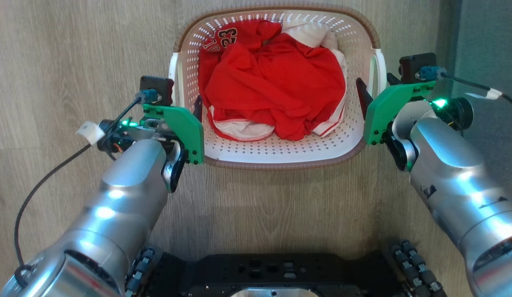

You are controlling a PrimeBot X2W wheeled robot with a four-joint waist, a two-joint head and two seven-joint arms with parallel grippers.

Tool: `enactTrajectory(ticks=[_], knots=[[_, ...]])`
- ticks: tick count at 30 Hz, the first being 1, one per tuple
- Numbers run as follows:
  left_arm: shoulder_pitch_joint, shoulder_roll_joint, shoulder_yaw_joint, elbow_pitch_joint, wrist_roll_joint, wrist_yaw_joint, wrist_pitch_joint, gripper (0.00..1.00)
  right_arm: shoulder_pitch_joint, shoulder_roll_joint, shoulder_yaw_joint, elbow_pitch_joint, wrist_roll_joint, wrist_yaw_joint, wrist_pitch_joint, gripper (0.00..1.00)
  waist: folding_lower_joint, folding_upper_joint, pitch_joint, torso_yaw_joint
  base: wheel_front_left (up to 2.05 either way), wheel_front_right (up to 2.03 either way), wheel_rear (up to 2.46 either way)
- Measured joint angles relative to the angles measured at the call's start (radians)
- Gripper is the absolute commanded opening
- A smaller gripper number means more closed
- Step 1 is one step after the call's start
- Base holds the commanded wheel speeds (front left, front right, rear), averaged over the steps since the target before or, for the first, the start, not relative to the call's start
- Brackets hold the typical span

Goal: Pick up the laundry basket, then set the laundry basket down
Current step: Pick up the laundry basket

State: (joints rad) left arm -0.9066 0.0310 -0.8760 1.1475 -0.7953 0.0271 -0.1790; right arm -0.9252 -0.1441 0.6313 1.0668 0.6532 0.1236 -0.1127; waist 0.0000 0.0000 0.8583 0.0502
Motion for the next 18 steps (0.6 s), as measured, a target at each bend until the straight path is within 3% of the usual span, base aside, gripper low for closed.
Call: enactTrajectory(ticks=[18], knots=[[-0.062, 0.000, -0.150, 0.020, -0.108, 0.004, 0.063, 1.00, -0.075, -0.012, 0.128, 0.037, 0.157, 0.000, 0.064, 1.00, 0.0000, 0.0000, 0.055, 0.004, 0.00, 0.00, 0.00]])
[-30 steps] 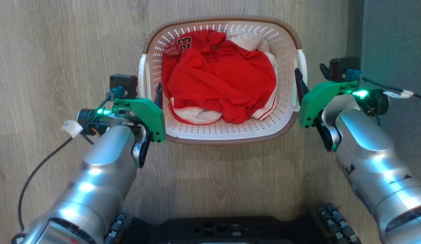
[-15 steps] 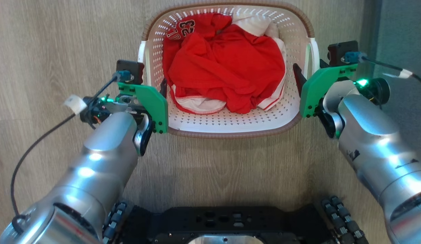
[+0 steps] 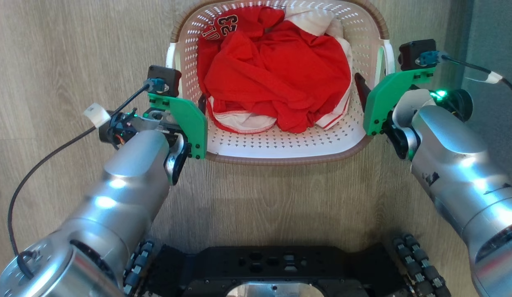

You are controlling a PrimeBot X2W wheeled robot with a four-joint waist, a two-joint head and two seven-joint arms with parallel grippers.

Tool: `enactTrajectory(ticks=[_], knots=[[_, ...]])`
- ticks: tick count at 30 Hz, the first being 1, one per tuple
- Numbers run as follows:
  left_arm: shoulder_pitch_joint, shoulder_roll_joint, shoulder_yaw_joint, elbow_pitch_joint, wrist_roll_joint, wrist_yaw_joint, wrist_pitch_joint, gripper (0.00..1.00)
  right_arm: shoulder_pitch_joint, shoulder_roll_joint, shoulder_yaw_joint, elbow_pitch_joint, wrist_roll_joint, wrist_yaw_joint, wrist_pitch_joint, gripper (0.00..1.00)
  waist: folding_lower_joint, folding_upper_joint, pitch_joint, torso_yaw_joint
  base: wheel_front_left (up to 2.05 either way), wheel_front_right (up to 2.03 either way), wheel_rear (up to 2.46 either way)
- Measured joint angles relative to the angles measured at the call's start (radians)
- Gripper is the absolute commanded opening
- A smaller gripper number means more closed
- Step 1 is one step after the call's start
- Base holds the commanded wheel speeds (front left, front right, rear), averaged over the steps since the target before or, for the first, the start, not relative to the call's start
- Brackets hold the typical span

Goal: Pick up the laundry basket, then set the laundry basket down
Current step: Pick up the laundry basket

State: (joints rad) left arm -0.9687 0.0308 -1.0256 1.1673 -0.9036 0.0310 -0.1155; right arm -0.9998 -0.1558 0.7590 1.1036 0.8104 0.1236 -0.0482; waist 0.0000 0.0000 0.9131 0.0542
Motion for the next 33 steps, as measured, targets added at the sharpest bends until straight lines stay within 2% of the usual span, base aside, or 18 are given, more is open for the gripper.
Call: enactTrajectory(ticks=[19, 20, 21, 22, 33], knots=[[-0.025, 0.000, -0.103, -0.001, -0.091, 0.017, 0.000, 1.00, -0.044, -0.006, 0.111, 0.016, 0.095, 0.000, -0.015, 1.00, 0.0000, 0.0000, 0.020, 0.000, 0.00, 0.00, 0.00], [-0.026, 0.000, -0.111, -0.001, -0.102, 0.022, 0.000, 1.00, -0.043, -0.006, 0.117, 0.017, 0.109, 0.000, -0.015, 0.75, 0.0000, 0.0000, 0.022, 0.001, 0.00, 0.00, 0.00], [-0.027, 0.000, -0.114, -0.001, -0.109, 0.022, -0.001, 0.04, -0.043, -0.007, 0.116, 0.016, 0.122, 0.000, -0.016, 0.00, 0.0000, 0.0000, 0.022, 0.002, 0.00, 0.00, 0.00], [-0.028, 0.001, -0.120, 0.000, -0.114, 0.024, -0.001, 0.00, -0.043, -0.007, 0.116, 0.015, 0.136, 0.000, -0.018, 0.00, 0.0000, 0.0000, 0.023, 0.003, 0.00, 0.00, 0.00], [-0.033, 0.003, -0.161, 0.001, -0.164, 0.020, 0.002, 0.00, -0.054, -0.019, 0.156, 0.017, 0.179, 0.000, -0.021, 0.00, 0.0001, 0.0000, 0.020, 0.009, 0.00, 0.00, 0.00]])
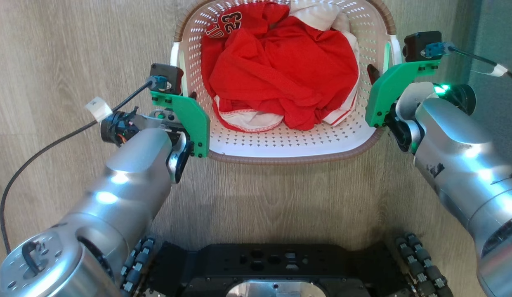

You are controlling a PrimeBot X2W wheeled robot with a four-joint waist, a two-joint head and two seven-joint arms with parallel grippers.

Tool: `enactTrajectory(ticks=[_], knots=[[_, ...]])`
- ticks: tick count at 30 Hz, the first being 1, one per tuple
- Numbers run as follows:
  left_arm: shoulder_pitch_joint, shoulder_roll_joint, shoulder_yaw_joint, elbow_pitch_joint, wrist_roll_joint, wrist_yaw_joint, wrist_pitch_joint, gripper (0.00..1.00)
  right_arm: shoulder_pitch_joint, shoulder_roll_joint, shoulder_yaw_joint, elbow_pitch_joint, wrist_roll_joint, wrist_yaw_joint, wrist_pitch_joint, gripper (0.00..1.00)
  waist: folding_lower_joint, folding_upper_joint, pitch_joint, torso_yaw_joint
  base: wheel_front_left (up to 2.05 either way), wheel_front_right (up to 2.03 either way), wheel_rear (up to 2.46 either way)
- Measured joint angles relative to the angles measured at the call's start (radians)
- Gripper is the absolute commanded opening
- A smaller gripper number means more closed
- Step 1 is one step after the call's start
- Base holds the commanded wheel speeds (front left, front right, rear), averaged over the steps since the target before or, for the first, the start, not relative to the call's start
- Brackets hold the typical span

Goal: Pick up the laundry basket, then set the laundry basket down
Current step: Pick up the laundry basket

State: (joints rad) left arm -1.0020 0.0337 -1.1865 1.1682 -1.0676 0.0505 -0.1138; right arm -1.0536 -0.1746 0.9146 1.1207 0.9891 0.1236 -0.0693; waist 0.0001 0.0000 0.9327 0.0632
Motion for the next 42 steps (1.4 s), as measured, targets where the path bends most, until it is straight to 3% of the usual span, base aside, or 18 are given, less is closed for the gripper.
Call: enactTrajectory(ticks=[5, 17, 42], knots=[[0.000, 0.000, -0.026, 0.005, -0.005, -0.016, 0.021, 0.00, -0.001, -0.006, 0.036, 0.000, 0.024, 0.000, 0.022, 0.00, 0.0000, 0.0000, -0.018, -0.002, 0.00, 0.00, 0.00], [0.073, 0.001, -0.067, 0.021, -0.011, -0.069, 0.087, 0.00, 0.064, -0.012, 0.127, -0.008, 0.116, 0.000, 0.237, 0.00, 0.0000, 0.0000, -0.136, -0.014, 0.00, 0.00, 0.00], [0.307, 0.009, -0.090, 0.071, -0.013, -0.165, 0.231, 0.00, 0.268, 0.004, 0.292, -0.080, 0.216, -0.013, 0.359, 0.00, -0.0002, 0.0001, -0.582, -0.046, 0.00, 0.00, 0.00]])
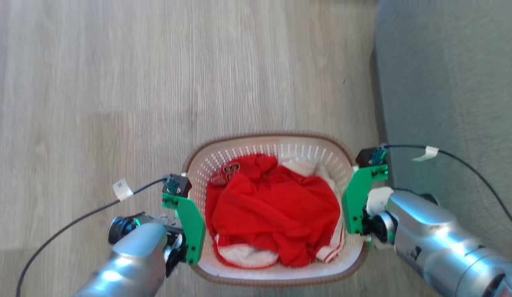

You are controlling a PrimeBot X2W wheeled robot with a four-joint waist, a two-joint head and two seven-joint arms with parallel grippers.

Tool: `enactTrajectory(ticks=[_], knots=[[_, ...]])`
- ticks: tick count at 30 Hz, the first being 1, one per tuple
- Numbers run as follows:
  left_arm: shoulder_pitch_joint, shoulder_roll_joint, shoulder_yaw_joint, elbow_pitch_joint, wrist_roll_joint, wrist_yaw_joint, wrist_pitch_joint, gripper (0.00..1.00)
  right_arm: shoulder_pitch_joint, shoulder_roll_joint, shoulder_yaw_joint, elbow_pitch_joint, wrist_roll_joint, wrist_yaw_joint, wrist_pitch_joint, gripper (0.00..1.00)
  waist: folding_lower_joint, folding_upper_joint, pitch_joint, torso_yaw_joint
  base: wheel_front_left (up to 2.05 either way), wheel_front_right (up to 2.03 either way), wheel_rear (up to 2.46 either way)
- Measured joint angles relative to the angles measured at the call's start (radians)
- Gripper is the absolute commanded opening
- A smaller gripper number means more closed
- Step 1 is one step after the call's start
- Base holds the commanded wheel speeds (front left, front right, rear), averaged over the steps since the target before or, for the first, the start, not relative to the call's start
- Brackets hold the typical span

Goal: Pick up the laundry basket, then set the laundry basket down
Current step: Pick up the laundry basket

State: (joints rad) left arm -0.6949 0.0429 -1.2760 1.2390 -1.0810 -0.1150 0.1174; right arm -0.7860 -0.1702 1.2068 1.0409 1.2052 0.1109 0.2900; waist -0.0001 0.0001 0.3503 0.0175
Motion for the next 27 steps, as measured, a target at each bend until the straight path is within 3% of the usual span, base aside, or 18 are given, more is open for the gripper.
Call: enactTrajectory(ticks=[11, 27], knots=[[0.073, 0.029, -0.001, -0.031, -0.022, -0.008, 0.043, 0.00, 0.043, 0.004, 0.035, -0.021, 0.017, -0.005, 0.066, 0.00, 0.0000, 0.0000, -0.173, -0.014, 0.00, 0.00, 0.00], [0.167, 0.085, -0.005, -0.120, -0.058, -0.008, 0.121, 0.00, 0.125, 0.023, 0.051, -0.019, 0.022, -0.005, 0.110, 0.00, 0.0000, 0.0000, -0.325, 0.014, 0.00, 0.00, 0.00]])
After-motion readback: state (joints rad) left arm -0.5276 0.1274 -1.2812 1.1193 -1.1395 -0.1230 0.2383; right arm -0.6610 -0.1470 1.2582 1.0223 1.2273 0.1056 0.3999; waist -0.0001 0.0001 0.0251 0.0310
